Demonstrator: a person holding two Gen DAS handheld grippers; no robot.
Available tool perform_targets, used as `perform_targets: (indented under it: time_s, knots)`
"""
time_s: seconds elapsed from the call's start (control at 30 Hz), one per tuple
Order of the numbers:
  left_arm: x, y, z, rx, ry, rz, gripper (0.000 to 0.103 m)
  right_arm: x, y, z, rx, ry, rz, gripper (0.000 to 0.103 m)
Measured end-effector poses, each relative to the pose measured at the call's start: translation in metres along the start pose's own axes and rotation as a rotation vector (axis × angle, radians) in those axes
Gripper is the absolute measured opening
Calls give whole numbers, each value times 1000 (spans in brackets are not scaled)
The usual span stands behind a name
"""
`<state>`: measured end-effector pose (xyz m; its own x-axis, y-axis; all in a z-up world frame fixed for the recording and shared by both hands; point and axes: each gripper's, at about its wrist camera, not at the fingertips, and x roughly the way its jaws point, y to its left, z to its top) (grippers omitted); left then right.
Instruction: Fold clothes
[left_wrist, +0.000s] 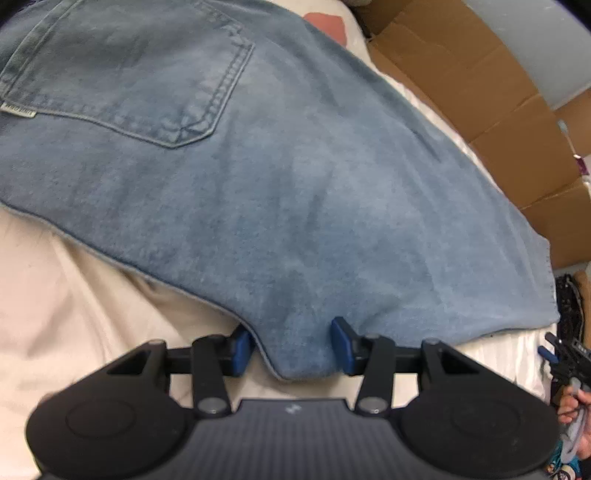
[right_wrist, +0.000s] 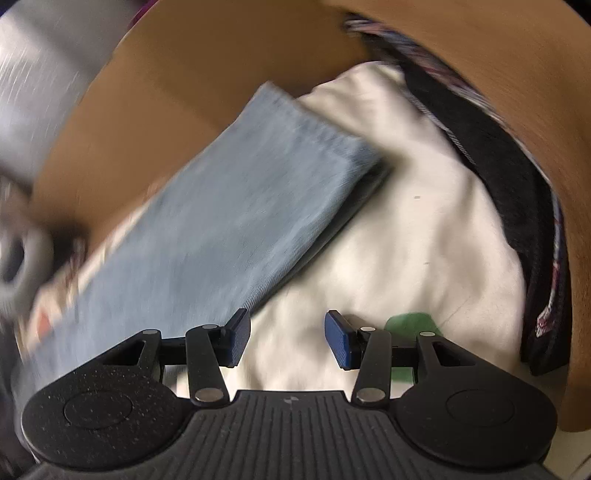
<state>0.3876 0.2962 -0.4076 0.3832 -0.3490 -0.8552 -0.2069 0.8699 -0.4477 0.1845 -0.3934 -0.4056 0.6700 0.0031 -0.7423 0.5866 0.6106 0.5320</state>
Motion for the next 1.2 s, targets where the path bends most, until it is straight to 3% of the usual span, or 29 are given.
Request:
perform_targets:
  time_s: [0.13, 0.37, 0.57, 1.03, 1.2]
  knots:
    - [-1, 5, 1, -29, 4, -17, 41, 6, -17, 2, 118, -80, 62, 52]
    - [4, -4, 10, 18, 51, 21, 39, 23, -31, 2, 185, -192, 115, 46]
    - [7, -14, 10, 67, 61, 69, 39, 29, -51, -2, 243, -236, 163, 25]
    - [5, -17, 12, 137, 98, 84, 38, 41, -55, 11, 304, -324, 191, 26]
    - [4, -19, 10, 158, 86, 90, 38, 41, -49, 18, 282, -351, 151, 27]
